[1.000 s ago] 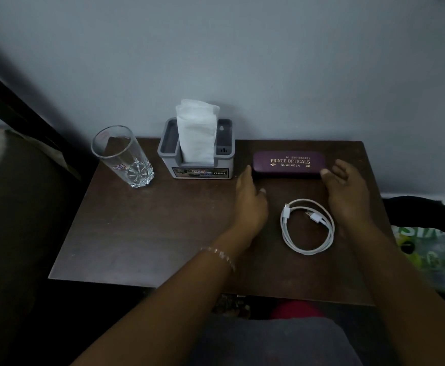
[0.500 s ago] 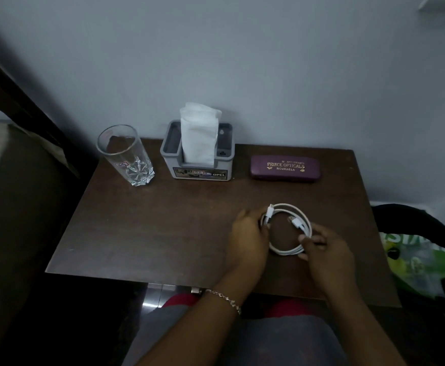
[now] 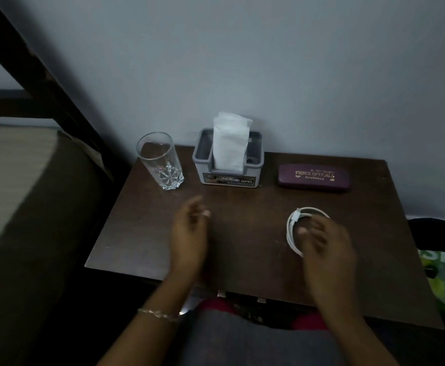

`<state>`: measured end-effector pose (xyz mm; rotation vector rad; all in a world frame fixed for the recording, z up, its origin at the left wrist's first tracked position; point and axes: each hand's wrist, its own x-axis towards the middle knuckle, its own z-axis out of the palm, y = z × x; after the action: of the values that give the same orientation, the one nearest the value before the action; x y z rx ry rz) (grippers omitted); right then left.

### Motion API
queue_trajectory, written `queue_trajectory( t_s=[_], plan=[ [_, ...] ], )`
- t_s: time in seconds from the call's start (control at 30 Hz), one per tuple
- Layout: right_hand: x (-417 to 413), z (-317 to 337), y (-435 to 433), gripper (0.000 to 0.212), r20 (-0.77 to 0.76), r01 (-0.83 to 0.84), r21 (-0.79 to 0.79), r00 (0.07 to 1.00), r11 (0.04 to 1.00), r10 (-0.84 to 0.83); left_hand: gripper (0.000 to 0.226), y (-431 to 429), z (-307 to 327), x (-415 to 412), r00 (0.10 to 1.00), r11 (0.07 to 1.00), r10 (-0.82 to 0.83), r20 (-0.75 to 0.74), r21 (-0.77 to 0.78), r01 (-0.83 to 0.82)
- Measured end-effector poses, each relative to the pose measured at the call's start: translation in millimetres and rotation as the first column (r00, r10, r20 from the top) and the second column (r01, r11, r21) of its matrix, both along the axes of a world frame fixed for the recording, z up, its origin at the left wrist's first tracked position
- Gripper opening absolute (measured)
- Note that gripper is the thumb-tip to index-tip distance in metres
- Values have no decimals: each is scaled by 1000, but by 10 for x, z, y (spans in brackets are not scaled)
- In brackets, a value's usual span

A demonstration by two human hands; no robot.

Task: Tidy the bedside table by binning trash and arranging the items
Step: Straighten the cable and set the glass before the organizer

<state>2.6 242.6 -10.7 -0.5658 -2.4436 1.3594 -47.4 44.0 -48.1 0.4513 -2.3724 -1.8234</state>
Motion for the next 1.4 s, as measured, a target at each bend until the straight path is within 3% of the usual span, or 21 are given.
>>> queue_trajectory(
  t_s=[0.07, 0.17, 0.33, 0.43, 0.67, 0.9, 1.03, 1.2, 1.33, 1.4],
  plan=[
    [-128, -49, -364, 28, -15, -162, -101, 987, 982, 161, 42, -377, 40, -91, 990, 987, 129, -59, -89, -134],
    [-432, -171, -963, 41, 51, -399, -236, 906, 886, 421, 65, -763, 34, -314, 979, 954, 177, -106, -228, -197],
    [-1013, -206, -1634, 77, 165, -525, -437, 751, 730, 639, 78, -1036, -71, -686, 1000, 998, 4, -5, -65, -4],
    [-1245, -189, -1763, 85, 202, -542, -415, 728, 730, 655, 83, -1061, -161, -810, 999, 998, -54, 5, -42, 54],
    [-1453, -246, -1919, 85, 209, -522, -365, 760, 771, 615, 77, -992, -203, -939, 986, 998, -68, -154, -17, 66],
    [-1364, -318, -1896, 86, 183, -488, -406, 785, 773, 591, 62, -914, -150, -842, 988, 988, -68, -140, 126, 85],
    [-1158, -166, -1685, 69, 188, -496, -458, 757, 738, 626, 59, -801, -112, -663, 988, 983, -78, -134, 154, 99],
    [-965, -356, -1666, 85, 141, -423, -507, 819, 752, 556, 49, -604, -100, -445, 989, 982, -77, -129, 163, 98],
    [-768, -345, -1518, 68, 94, -380, -548, 857, 745, 506, 49, -468, -86, -289, 988, 979, -100, -118, 166, 119],
    [-695, -367, -1456, 71, 88, -365, -561, 866, 743, 492, 49, -398, -74, -218, 986, 974, -118, -114, 182, 138]
  ],
)
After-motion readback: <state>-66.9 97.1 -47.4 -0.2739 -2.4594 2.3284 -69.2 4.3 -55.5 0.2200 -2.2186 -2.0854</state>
